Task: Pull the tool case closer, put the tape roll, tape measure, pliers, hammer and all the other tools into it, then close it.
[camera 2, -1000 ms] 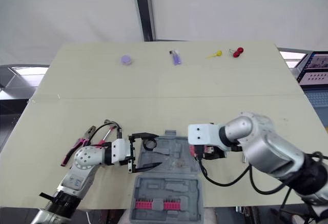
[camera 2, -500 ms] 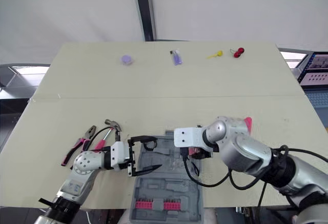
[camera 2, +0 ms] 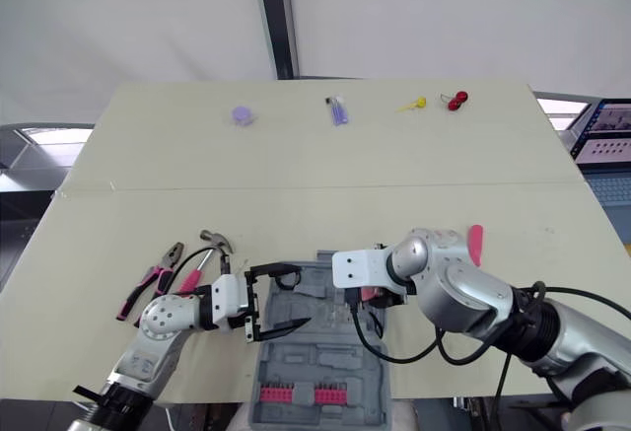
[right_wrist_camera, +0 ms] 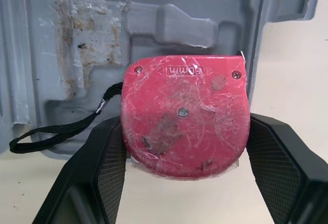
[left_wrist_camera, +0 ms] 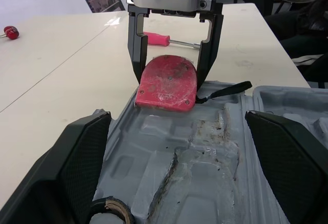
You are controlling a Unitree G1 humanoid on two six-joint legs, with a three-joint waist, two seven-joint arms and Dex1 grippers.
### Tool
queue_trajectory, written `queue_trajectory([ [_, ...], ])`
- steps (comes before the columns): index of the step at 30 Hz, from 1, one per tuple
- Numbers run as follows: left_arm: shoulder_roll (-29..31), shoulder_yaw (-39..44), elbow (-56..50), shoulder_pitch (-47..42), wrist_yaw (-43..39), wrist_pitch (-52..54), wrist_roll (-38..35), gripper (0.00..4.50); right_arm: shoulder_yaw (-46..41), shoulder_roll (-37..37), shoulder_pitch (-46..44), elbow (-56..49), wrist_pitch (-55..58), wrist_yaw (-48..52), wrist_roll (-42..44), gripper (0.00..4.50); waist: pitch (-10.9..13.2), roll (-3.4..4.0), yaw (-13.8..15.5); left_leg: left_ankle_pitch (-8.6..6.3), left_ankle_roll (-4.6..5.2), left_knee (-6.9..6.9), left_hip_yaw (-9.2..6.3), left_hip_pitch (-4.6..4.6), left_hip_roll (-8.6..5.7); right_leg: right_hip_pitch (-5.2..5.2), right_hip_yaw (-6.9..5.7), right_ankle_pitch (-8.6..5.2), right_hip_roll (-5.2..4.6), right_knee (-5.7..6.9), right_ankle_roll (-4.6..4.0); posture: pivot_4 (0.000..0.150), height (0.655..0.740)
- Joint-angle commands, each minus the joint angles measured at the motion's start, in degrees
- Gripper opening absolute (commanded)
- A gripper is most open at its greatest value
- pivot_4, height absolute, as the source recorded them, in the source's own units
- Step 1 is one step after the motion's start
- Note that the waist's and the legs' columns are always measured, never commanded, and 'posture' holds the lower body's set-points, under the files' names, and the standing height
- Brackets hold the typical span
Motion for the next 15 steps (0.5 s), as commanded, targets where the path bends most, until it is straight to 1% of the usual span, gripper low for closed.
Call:
queue_trajectory([
  [1, -0.04, 0.42, -2.47, 0.16, 0.29, -0.47, -0.53, 4.50, -0.29, 0.73, 0.15, 0.04, -0.81, -0.94, -1.92, 2.93, 0.00, 0.00, -0.05, 0.00, 0.00, 0.00, 0.00, 0.00, 0.00, 0.00, 0.00, 0.00, 0.00, 0.00, 0.00, 0.150, 0.7400],
  [15, 0.19, 0.30, -2.52, -0.01, 0.23, -0.28, -0.39, 4.50, -0.47, 2.77, 1.10, 1.25, -1.90, -0.72, -4.62, 2.93, 0.00, 0.00, -0.70, 0.00, 0.00, -0.04, -0.01, 0.00, 0.00, -0.01, 0.00, 0.00, 0.00, 0.00, 0.00, 0.150, 0.7400],
])
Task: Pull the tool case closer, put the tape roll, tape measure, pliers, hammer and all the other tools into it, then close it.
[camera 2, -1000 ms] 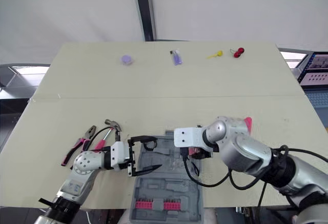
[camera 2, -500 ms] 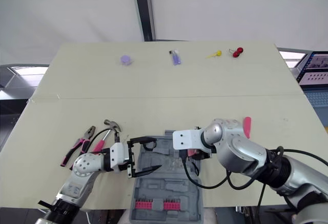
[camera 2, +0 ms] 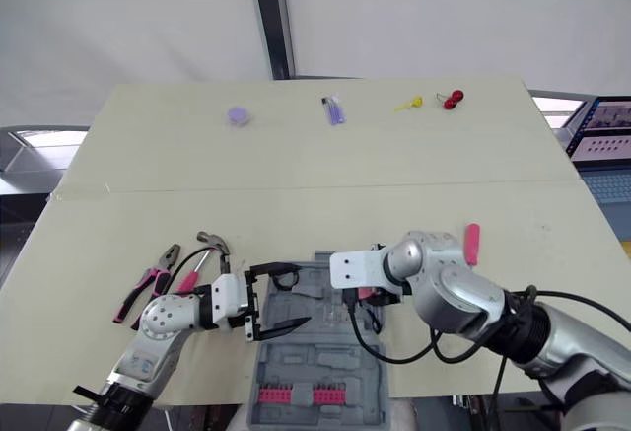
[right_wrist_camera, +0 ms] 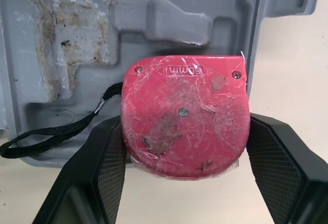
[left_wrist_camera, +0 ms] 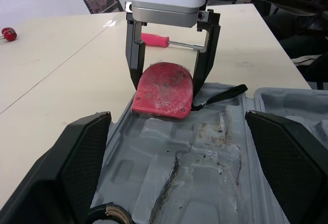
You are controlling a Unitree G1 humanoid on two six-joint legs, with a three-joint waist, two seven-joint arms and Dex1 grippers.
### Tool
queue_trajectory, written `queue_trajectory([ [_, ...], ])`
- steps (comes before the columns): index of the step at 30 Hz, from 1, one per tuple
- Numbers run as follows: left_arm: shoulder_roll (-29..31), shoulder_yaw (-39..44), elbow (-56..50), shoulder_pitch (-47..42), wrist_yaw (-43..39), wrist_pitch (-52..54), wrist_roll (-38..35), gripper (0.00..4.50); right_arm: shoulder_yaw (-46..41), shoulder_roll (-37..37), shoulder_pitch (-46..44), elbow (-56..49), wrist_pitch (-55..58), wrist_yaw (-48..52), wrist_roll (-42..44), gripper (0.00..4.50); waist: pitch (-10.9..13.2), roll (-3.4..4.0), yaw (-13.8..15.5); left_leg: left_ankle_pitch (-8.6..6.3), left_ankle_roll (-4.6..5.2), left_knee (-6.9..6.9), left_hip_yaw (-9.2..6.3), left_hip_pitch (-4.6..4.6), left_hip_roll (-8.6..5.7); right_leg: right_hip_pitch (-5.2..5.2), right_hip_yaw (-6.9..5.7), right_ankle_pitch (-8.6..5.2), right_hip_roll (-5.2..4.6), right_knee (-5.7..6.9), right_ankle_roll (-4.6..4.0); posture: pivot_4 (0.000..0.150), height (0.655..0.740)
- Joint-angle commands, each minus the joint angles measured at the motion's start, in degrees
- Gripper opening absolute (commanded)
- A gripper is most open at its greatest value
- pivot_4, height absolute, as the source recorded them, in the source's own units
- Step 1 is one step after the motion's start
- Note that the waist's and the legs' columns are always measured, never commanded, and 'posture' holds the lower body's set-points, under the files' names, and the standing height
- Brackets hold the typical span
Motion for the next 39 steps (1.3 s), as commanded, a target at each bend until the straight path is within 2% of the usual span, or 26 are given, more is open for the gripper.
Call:
queue_trajectory([
  [1, 0.11, 0.28, -2.35, -0.03, 0.09, -0.32, -0.39, 4.50, -0.59, 0.45, -0.09, -0.71, -0.64, -0.14, -1.24, 2.93, 0.00, 0.00, 0.00, 0.00, 0.00, 0.00, 0.00, 0.00, 0.00, 0.00, 0.00, 0.00, 0.00, 0.00, 0.00, 0.150, 0.7400],
  [28, -0.26, -0.81, -1.83, -0.25, -0.07, -0.63, 0.27, 4.50, -1.14, 1.29, 0.09, -1.06, -0.44, 1.40, -2.56, 2.93, 0.00, 0.00, -0.01, 0.00, 0.00, 0.00, 0.00, 0.00, 0.00, 0.00, 0.00, 0.00, 0.00, 0.00, 0.00, 0.150, 0.7400],
  [31, -0.35, -1.04, -1.84, -0.15, -0.02, -0.71, 0.33, 4.50, -0.95, 1.57, 0.41, -1.15, -0.17, 1.29, -2.69, 4.44, 0.00, 0.00, 0.00, 0.00, 0.00, 0.00, 0.00, 0.00, 0.00, 0.00, 0.00, 0.00, 0.00, 0.00, 0.00, 0.150, 0.7400],
  [39, -0.21, -1.29, -2.72, 0.36, 0.19, -0.43, 0.26, 4.50, -1.89, 1.40, 0.47, -2.33, 0.99, 1.53, -2.27, 4.48, 0.00, 0.00, 0.00, 0.00, 0.00, 0.00, 0.00, 0.00, 0.00, 0.00, 0.00, 0.00, 0.00, 0.00, 0.00, 0.150, 0.7400],
])
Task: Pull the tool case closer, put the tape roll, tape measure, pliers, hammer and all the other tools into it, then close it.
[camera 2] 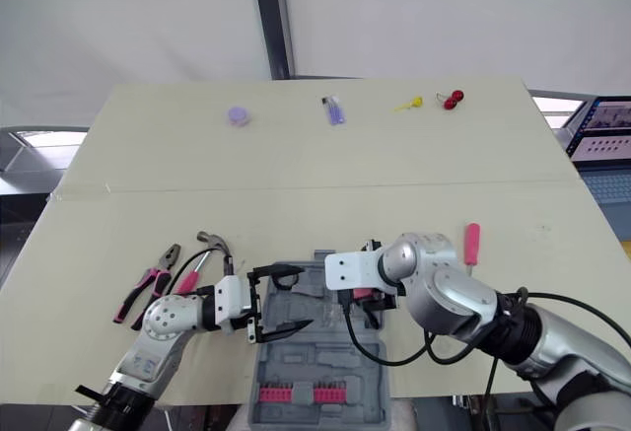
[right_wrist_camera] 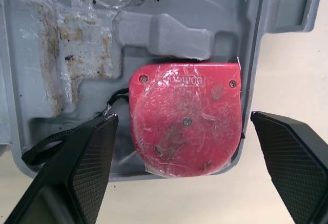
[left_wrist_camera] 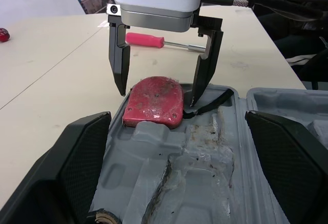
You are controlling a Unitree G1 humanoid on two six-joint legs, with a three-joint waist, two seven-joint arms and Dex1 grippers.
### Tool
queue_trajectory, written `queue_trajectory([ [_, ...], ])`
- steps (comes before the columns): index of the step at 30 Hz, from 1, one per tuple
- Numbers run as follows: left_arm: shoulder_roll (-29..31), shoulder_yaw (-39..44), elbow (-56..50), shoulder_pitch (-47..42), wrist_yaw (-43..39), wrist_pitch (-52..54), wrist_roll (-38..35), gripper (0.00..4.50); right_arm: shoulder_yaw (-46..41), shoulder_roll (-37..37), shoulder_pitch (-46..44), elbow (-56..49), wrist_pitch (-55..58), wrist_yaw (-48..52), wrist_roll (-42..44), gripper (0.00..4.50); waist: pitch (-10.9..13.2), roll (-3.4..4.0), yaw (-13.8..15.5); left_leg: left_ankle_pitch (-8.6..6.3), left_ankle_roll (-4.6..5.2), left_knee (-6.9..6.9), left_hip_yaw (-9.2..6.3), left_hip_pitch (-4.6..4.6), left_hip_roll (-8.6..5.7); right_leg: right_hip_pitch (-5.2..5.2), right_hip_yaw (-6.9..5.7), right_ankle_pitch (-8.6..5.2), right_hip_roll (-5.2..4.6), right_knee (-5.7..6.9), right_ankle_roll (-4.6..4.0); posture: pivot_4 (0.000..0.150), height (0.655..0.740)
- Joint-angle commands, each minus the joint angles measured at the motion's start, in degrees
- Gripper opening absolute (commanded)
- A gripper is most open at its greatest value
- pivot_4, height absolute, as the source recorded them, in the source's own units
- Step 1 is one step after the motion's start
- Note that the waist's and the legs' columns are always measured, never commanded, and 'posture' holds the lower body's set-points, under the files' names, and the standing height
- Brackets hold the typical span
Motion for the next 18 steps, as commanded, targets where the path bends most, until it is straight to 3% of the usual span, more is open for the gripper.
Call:
queue_trajectory([
  [1, -0.11, -0.25, -2.84, 0.57, 0.19, -0.39, 0.00, 4.50, -2.19, -0.73, -0.06, -2.90, 1.06, 0.88, 0.25, 4.48, 0.00, 0.00, 0.00, 0.00, 0.00, 0.00, 0.00, 0.00, 0.00, 0.00, 0.00, 0.00, 0.00, 0.00, 0.00, 0.150, 0.7400],
  [6, -0.04, -0.24, -3.62, 1.02, 0.32, 0.00, -0.14, 4.50, -9.96, -2.83, 2.11, -9.37, 4.30, 4.11, 7.66, 4.48, 0.00, 0.00, 0.10, 0.00, 0.00, 0.00, -0.01, 0.00, 0.00, 0.00, 0.00, 0.00, 0.00, 0.00, 0.00, 0.150, 0.7400],
  [9, -0.16, -0.11, -3.54, 0.71, 0.48, 0.33, -0.32, 4.50, -22.47, 0.68, 8.36, -8.50, -2.70, 1.13, 15.59, 4.48, -0.02, -0.06, 0.18, 0.00, 0.00, 0.00, -0.01, 0.00, 0.00, 0.03, -0.01, 0.00, 0.00, -0.02, 0.00, 0.150, 0.7400],
  [12, -0.22, -0.04, -3.19, 0.26, 0.44, 0.49, -0.40, 4.50, -28.67, 3.42, 12.18, -5.47, -7.92, -1.88, 19.02, 4.48, -0.03, -0.07, 0.09, 0.00, 0.00, -0.02, 0.01, 0.02, 0.00, 0.05, 0.00, 0.00, 0.00, -0.03, 0.00, 0.150, 0.7400],
  [15, -0.25, 0.05, -2.75, -0.38, 0.18, 0.65, -0.61, 4.50, -33.11, 3.35, 17.69, -0.30, -20.33, -3.46, 21.30, 3.62, -0.02, -0.09, 0.40, 0.00, 0.00, -0.01, -0.01, 0.03, -0.01, 0.08, -0.02, 0.00, 0.00, -0.03, 0.00, 0.150, 0.7400],
  [18, -0.26, 0.14, -2.45, -0.77, 0.09, 0.70, -0.65, 4.50, -37.01, 5.29, 21.16, 3.44, -26.68, -3.22, 25.73, 2.14, -0.02, -0.09, 0.21, 0.00, 0.00, -0.02, 0.00, 0.04, -0.01, 0.08, -0.01, 0.00, 0.00, -0.04, 0.00, 0.150, 0.7400],
])
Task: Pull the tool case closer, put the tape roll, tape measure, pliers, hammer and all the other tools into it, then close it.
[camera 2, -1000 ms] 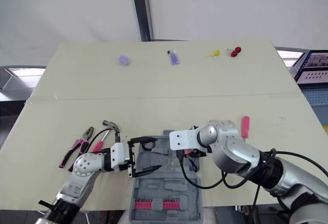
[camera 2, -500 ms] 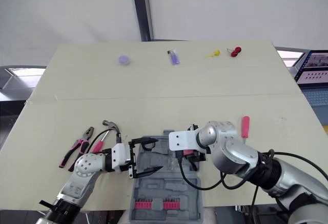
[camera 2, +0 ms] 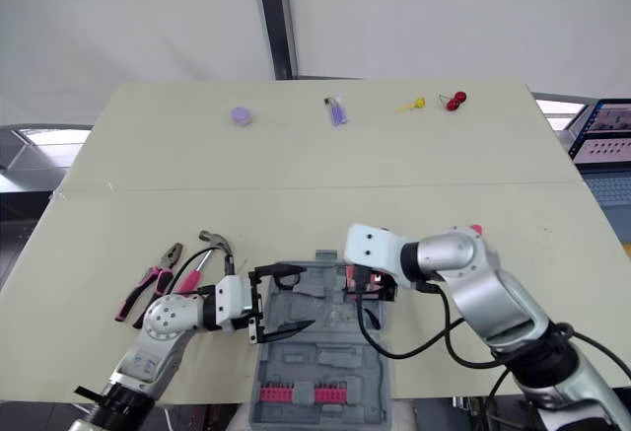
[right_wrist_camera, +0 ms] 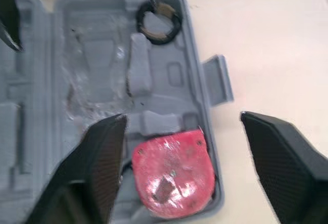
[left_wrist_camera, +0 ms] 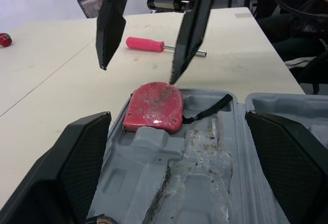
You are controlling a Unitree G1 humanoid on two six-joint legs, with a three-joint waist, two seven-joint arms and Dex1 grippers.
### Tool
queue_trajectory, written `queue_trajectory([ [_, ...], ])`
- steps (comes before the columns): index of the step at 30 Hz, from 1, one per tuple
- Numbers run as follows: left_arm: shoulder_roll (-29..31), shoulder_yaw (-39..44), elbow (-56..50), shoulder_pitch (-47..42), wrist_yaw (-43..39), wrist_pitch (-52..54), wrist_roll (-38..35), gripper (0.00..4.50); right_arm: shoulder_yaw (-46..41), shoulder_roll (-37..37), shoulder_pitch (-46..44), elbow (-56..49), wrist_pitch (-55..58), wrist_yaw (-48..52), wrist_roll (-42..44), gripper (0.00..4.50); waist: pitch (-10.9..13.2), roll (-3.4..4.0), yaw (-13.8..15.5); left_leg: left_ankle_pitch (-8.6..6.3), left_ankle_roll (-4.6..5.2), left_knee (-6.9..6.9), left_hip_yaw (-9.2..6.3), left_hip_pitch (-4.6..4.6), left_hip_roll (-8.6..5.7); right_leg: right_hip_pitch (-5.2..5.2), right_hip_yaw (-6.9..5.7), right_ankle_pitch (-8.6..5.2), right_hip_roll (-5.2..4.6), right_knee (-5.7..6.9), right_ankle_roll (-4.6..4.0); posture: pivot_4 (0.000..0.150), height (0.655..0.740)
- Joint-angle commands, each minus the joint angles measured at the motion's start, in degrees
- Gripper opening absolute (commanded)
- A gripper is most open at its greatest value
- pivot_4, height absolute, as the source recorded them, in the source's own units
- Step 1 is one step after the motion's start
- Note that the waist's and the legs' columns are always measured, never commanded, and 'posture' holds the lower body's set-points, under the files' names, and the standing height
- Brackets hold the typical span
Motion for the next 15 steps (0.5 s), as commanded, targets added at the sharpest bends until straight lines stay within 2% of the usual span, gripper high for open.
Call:
queue_trajectory([
  [1, -0.26, 0.34, -0.94, -0.36, 0.02, -0.17, -0.53, 4.50, -3.94, 1.23, 2.42, 2.93, -8.84, -0.21, 4.04, 1.70, 0.00, 0.01, -0.28, 0.00, 0.00, 0.00, 0.02, 0.01, 0.00, 0.00, 0.00, 0.00, 0.00, 0.00, 0.00, 0.150, 0.7400],
  [15, 0.53, 1.02, -1.53, 0.51, 0.25, -0.04, -0.46, 4.50, -3.27, 5.25, 5.10, 21.03, -26.91, -2.07, 3.92, 1.70, 0.00, 0.01, -0.29, 0.00, 0.00, -0.01, 0.03, 0.04, 0.01, 0.02, 0.00, 0.00, 0.00, 0.01, 0.00, 0.150, 0.7400],
])
